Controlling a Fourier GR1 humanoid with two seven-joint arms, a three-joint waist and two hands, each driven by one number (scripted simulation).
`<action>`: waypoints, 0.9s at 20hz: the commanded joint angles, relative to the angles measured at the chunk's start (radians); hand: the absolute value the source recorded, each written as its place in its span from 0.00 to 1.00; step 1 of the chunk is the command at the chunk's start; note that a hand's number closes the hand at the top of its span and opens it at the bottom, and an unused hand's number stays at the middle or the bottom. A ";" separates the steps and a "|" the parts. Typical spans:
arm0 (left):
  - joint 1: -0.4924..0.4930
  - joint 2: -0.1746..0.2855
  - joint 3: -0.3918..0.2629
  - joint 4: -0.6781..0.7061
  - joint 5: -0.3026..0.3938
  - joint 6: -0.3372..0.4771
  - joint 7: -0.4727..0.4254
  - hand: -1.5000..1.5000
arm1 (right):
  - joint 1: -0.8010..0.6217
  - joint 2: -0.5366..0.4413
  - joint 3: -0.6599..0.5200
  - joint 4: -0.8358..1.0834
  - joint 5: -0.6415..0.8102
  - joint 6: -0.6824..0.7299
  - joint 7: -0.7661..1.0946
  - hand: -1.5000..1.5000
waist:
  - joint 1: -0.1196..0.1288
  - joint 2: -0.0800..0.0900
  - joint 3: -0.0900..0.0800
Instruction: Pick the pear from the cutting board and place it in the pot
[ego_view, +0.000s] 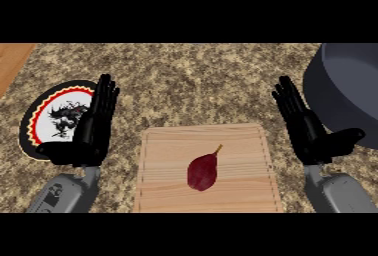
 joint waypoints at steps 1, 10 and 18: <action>-0.040 0.017 0.031 0.005 -0.031 0.030 0.087 0.50 | 0.008 0.027 -0.065 0.053 -0.010 0.012 -0.064 1.00 | -0.013 0.000 -0.023; 0.012 0.178 0.143 -0.029 0.033 -0.012 0.219 0.50 | 0.201 0.171 -0.117 0.230 0.201 -0.359 -0.369 0.00 | -0.010 0.001 -0.022; 0.041 0.153 0.182 -0.072 -0.007 -0.035 0.266 0.50 | 0.363 0.132 -0.068 -0.039 0.248 -0.268 -0.502 0.00 | -0.020 -0.003 -0.024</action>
